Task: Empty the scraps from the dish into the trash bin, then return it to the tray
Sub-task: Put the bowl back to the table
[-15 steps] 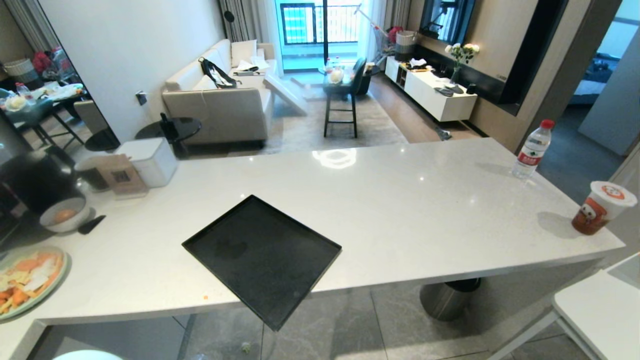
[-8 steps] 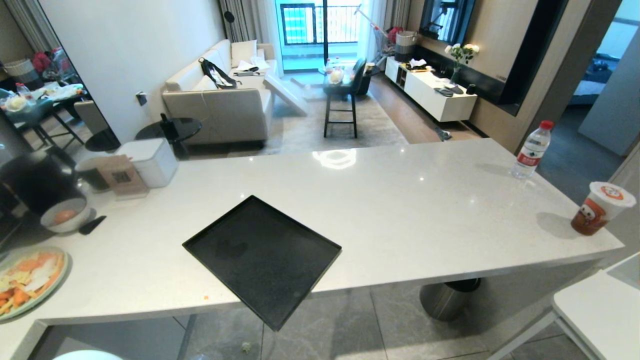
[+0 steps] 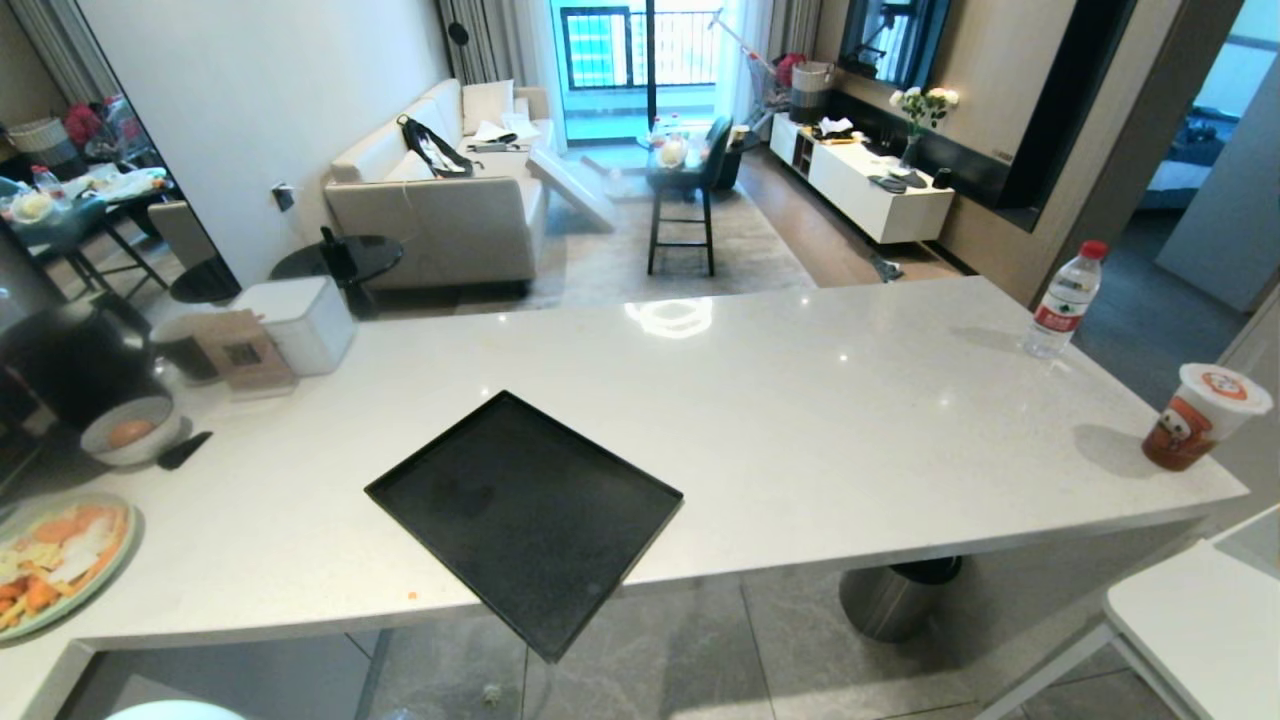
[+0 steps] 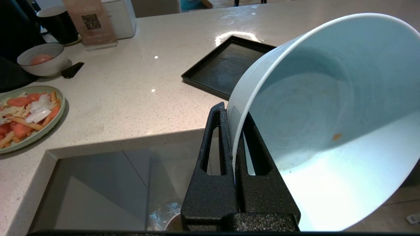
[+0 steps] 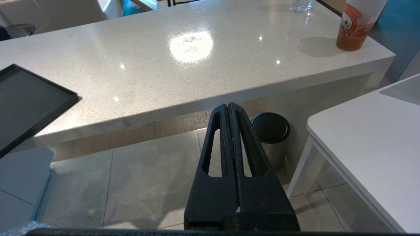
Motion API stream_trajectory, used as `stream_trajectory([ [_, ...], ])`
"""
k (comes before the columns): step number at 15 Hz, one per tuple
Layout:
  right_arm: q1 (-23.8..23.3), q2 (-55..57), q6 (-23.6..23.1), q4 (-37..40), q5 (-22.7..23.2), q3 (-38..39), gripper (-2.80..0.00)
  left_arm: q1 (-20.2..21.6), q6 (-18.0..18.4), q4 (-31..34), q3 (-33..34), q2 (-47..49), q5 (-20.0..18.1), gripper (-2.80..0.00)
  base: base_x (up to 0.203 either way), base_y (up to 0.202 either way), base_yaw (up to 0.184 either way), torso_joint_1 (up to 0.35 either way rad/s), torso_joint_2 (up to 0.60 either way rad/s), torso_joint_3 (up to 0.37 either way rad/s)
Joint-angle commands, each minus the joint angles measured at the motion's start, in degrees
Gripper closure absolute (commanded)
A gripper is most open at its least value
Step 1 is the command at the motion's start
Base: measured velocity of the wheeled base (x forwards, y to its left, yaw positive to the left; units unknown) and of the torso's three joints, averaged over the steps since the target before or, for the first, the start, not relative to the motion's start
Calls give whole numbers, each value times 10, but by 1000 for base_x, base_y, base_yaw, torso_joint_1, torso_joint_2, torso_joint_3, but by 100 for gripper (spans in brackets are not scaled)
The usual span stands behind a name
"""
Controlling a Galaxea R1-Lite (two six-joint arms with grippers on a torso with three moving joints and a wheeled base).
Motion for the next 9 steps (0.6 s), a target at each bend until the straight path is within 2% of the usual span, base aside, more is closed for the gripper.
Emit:
stream_trajectory([
  [1,0,0,1,0,0,0,0,-1,-2,-1,0,0,1,0,0,0,0,0,0,0],
  [3,0,0,1,0,0,0,0,0,-4,1,-7,0,-1,0,0,0,0,0,0,0],
  [6,0,0,1,0,0,0,0,0,-2,63,-60,22,-13,0,0,0,0,0,0,0],
  [9,0,0,1,0,0,0,0,-9,3,73,-108,145,-26,0,0,0,0,0,0,0],
])
